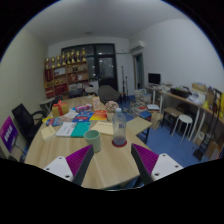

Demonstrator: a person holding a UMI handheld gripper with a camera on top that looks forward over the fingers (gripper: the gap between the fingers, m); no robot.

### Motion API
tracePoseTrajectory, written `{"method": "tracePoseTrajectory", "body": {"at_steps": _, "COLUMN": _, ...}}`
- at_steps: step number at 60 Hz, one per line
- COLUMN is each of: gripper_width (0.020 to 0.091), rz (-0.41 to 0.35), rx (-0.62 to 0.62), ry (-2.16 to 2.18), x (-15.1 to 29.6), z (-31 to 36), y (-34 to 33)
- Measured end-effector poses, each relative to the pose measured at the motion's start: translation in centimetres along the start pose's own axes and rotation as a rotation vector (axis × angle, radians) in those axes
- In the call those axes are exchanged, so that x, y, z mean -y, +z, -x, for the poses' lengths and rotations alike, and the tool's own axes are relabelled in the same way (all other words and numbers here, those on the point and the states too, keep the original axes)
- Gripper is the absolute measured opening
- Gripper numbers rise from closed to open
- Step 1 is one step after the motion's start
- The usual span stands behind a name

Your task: Pour water

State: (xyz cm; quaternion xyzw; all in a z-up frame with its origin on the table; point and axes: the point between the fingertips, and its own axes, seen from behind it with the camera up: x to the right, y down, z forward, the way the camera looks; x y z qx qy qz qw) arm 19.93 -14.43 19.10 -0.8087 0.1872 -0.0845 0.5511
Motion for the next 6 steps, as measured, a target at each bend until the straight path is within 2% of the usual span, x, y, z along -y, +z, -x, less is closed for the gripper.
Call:
{"method": "tracePoseTrajectory", "body": {"at_steps": 2, "gripper_width": 0.0840, "rz": 0.008, "rx": -0.004, "ry": 0.025, "x": -0.6, "z": -1.2, "y": -1.4}}
{"method": "tracePoseTrajectory", "body": {"at_steps": 6, "gripper_width": 0.0837, "rz": 0.012, "rx": -0.040, "ry": 0.058, "x": -1.3, "z": 1.7, "y": -6.6}}
